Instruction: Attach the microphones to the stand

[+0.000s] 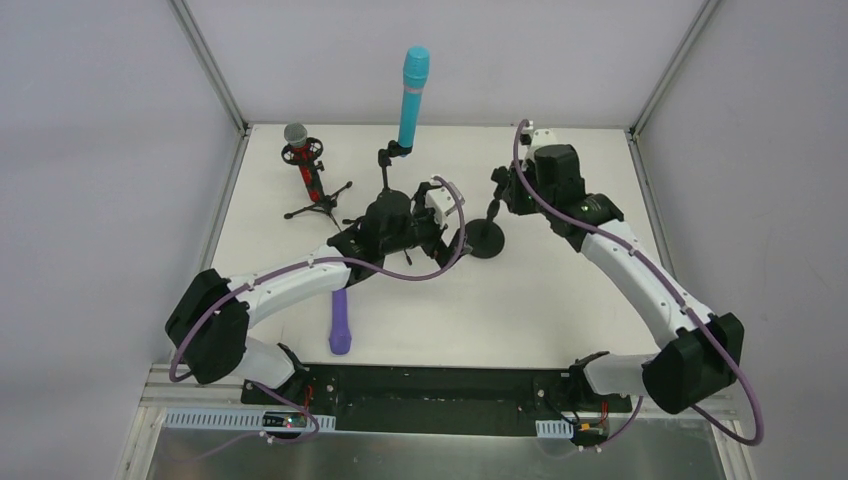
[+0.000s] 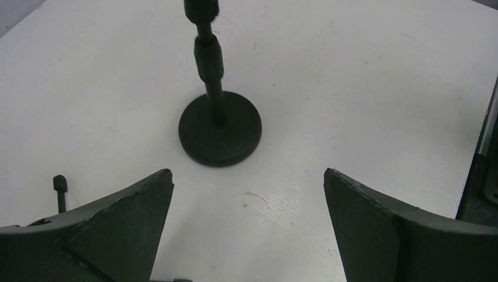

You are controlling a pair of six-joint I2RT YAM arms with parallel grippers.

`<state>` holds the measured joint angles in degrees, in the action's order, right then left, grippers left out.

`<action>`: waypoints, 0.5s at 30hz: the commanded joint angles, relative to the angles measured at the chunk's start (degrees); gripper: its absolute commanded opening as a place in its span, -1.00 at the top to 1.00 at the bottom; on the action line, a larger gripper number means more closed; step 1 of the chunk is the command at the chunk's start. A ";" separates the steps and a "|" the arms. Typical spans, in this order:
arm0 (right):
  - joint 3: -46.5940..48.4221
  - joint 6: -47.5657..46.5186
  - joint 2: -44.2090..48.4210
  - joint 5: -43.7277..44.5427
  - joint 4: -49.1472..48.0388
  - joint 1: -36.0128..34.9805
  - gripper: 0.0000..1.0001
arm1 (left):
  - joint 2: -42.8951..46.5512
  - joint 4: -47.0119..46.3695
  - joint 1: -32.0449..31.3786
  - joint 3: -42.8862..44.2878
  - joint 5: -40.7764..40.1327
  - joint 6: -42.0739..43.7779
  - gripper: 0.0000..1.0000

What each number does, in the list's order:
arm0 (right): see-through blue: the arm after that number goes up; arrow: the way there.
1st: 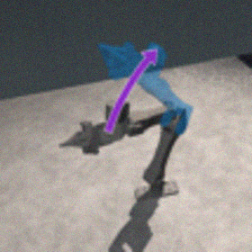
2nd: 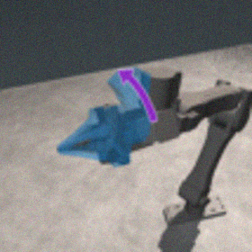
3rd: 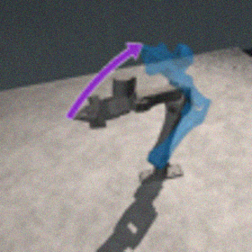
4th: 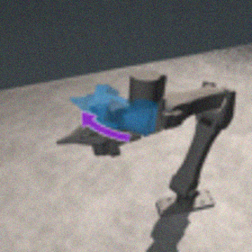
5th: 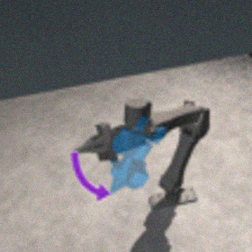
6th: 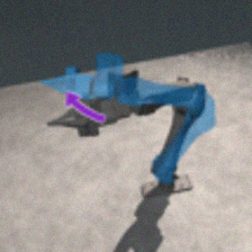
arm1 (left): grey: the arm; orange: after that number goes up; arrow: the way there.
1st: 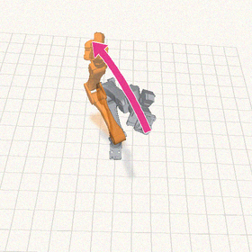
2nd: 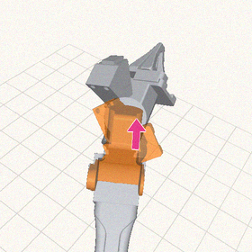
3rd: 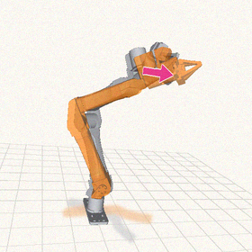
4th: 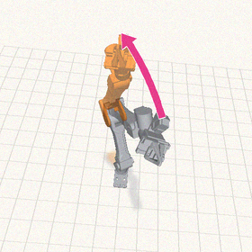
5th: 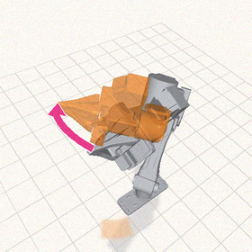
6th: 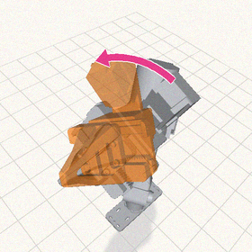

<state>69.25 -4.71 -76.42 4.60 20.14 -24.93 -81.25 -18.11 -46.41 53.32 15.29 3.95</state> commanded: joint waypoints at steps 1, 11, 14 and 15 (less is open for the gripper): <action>-2.98 1.27 6.60 -2.86 -0.92 -5.28 1.00 | 3.55 -4.85 0.36 -1.45 -3.40 1.09 -0.98; -8.34 -5.77 9.46 -3.04 2.15 -15.14 1.00 | 4.93 -6.52 1.51 -2.52 -4.93 1.37 -0.98; -9.67 -6.30 9.51 -2.56 1.68 -15.83 0.82 | 5.01 -6.48 1.79 -2.60 -5.39 1.37 -0.98; -10.14 -6.13 9.73 -2.69 1.13 -15.82 0.64 | 5.04 -6.61 1.82 -2.63 -5.46 1.26 -0.98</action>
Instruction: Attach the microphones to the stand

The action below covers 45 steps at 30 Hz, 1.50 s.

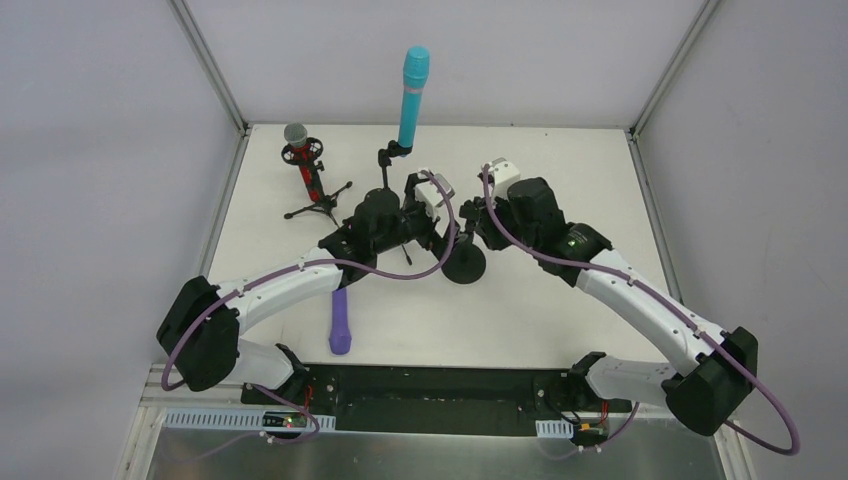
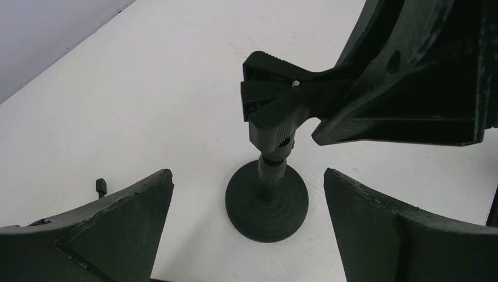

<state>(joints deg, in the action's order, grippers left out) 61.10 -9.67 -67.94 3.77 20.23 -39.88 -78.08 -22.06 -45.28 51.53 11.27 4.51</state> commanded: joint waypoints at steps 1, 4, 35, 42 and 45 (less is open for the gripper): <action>-2.41 -0.88 1.58 -2.20 0.56 -0.83 0.43 | 1.94 -2.74 0.83 -1.00 -1.51 0.63 -0.98; -3.21 0.19 3.16 -2.69 -0.54 -0.90 -0.06 | 2.14 -3.35 1.04 -1.35 -2.00 0.58 -0.98; -3.97 6.91 8.66 20.30 -1.20 -0.64 -0.40 | 5.19 -3.77 2.50 -2.33 -5.77 2.34 -0.98; -4.76 7.78 8.89 20.88 -3.15 -0.31 -0.41 | 5.29 -3.87 2.52 -2.44 -5.96 2.32 -0.98; -4.92 8.16 8.49 22.21 -3.41 -0.26 -0.42 | 5.40 -3.92 2.48 -2.42 -6.20 2.27 -0.98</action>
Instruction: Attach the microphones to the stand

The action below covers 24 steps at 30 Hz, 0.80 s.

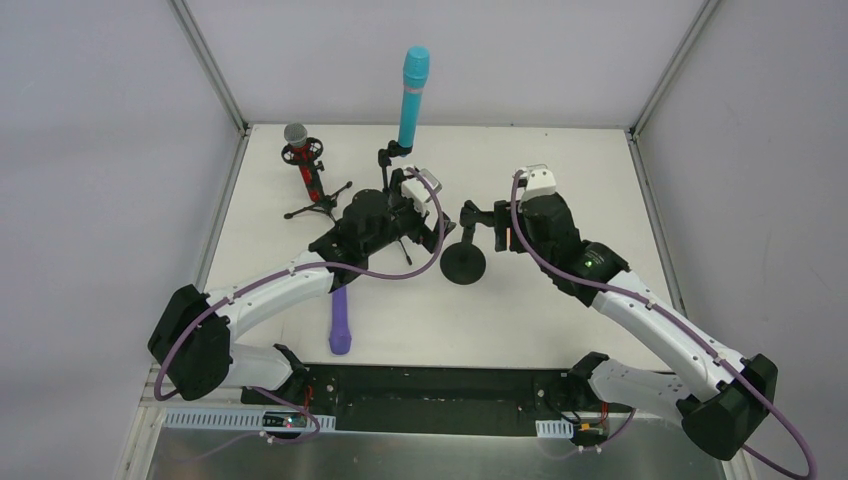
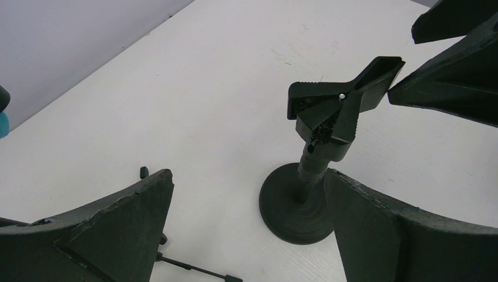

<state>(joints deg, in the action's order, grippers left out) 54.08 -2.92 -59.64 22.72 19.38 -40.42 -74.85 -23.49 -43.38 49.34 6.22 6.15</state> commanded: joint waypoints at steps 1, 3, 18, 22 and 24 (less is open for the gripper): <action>2.02 1.50 0.03 3.41 -2.85 0.40 -0.42 | 2.16 -2.45 0.57 -0.21 -1.21 0.72 -0.98; 1.83 1.79 -0.25 3.40 -3.58 0.58 -0.42 | 2.15 -2.53 0.60 -0.33 -1.30 0.63 -0.98; -4.59 9.66 3.27 0.41 -3.70 1.15 -0.45 | 2.42 -4.08 0.74 -1.15 -2.90 0.09 -0.98; -9.88 13.61 8.46 -3.43 -2.31 1.21 -0.45 | 2.20 -2.90 0.75 -0.61 -2.67 -1.91 -0.98; -13.26 16.06 11.65 -5.01 -1.25 1.22 -0.45 | 1.82 -1.87 0.77 -0.02 -2.58 -3.62 -0.98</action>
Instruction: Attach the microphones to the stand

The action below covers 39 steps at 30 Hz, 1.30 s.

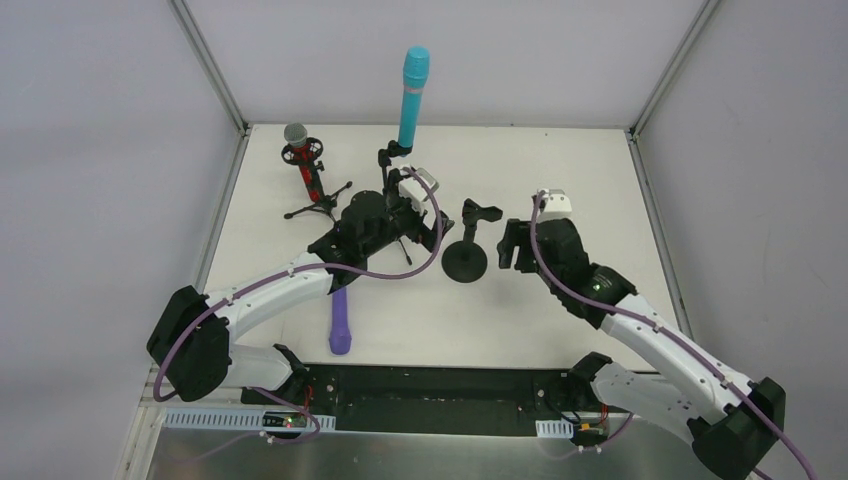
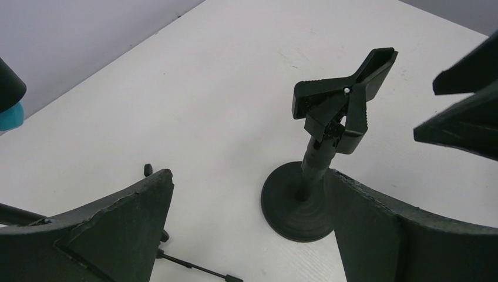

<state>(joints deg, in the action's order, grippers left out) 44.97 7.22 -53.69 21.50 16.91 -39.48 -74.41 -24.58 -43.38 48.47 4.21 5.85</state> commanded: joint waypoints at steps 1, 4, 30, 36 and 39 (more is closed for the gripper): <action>-5.43 7.12 7.11 -4.55 1.84 0.26 -0.45 | 1.08 0.07 0.75 1.35 -0.89 -4.24 -0.98; -8.77 9.65 11.23 -6.64 4.33 0.24 -0.46 | -0.05 4.25 0.75 3.54 -3.01 -5.61 -0.98; -20.11 19.92 20.11 -20.11 5.68 0.26 -0.52 | 11.26 66.76 8.00 -2.81 -24.88 -47.94 -0.98; -20.41 20.38 19.10 -20.88 4.98 0.27 -0.53 | 6.51 71.20 9.98 -3.67 -23.43 -49.68 -0.98; -20.28 20.61 18.91 -20.91 4.98 0.28 -0.54 | 3.50 71.15 10.48 -4.76 -20.13 -49.11 -0.97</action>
<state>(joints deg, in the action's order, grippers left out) 24.45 26.61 -34.65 1.56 23.31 -39.46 -67.81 42.15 -33.71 45.12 -18.48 -41.36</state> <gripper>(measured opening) 0.766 0.990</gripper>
